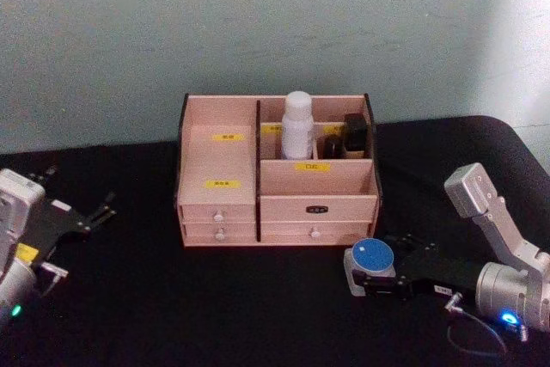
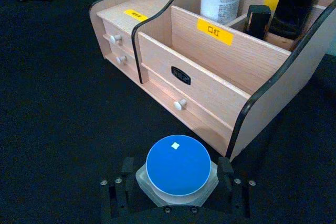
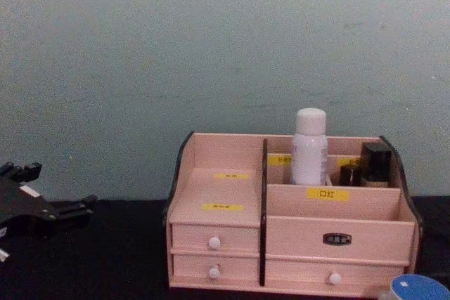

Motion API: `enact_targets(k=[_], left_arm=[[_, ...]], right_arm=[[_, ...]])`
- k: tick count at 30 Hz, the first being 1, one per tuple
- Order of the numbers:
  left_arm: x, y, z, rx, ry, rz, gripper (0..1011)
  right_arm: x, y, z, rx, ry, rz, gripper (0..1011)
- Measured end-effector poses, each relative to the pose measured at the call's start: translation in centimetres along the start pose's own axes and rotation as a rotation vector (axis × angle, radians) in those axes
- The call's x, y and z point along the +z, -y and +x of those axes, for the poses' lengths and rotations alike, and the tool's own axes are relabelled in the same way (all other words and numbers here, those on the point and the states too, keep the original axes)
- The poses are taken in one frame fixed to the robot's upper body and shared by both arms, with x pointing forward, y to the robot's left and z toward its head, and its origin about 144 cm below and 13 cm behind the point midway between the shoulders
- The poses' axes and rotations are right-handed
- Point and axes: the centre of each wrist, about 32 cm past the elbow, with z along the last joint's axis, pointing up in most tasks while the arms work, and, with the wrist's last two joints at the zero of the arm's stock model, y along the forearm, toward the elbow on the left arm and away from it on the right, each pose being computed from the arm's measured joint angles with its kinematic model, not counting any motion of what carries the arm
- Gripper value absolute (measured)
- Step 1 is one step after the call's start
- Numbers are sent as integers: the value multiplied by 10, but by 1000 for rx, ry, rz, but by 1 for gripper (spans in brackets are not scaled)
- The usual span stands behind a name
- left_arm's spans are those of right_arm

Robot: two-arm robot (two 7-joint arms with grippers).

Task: Pick up the facial cleanser and watermelon frost from the table and place them into the tiered storage box.

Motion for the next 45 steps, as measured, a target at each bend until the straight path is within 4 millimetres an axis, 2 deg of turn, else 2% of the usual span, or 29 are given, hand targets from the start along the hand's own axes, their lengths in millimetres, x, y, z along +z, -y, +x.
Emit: enact_targets(k=[28,35,39,45], left_arm=[[0,0,0,0,0,0,1001],[0,0,0,0,0,0,1001],[0,0,0,0,0,0,1001],[0,0,0,0,0,0,1001]], right_arm=[[0,-1,0,-4,-3,0,1000],[0,-1,0,-3,-4,0,860],[0,-1,0,-3,-4,0,729],[0,-1,0,-3,-4,0,722]])
